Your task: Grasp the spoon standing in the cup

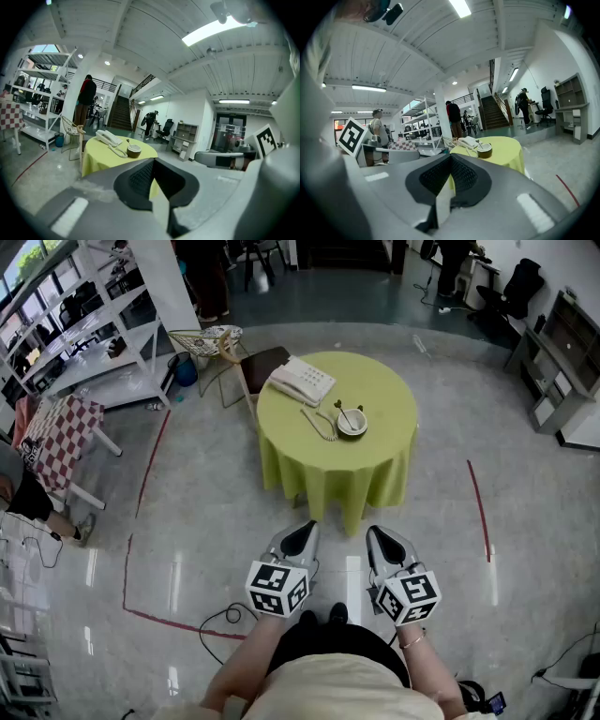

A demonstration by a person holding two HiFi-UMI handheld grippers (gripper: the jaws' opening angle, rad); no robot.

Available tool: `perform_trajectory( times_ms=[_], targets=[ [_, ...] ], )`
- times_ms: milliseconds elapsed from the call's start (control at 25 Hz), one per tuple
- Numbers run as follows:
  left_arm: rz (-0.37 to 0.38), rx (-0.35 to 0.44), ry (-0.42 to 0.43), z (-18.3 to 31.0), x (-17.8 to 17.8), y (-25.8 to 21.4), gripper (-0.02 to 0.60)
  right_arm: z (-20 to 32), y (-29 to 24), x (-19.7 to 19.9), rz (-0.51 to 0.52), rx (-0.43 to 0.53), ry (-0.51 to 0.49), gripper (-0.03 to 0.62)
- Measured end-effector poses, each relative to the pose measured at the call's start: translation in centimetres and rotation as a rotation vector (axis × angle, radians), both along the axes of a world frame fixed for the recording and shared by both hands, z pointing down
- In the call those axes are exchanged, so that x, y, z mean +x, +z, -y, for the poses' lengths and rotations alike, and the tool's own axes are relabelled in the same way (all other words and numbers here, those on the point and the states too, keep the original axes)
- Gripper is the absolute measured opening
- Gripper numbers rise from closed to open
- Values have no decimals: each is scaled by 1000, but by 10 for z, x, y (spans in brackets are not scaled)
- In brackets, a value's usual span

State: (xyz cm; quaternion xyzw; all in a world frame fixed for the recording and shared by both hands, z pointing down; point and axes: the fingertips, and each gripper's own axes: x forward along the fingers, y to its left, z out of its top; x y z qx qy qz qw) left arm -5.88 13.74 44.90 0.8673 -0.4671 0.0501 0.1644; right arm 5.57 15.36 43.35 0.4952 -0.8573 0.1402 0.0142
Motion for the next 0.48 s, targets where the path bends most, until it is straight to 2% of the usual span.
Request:
perform_trajectory(
  times_ms=[160,480],
  targets=[
    [11,4,11,1,7,0,2,2,-2,5,19,0,-2,-3],
    [20,12,-40,14,16,1,2,11,1,19,46,9,-15,-2]
  ],
)
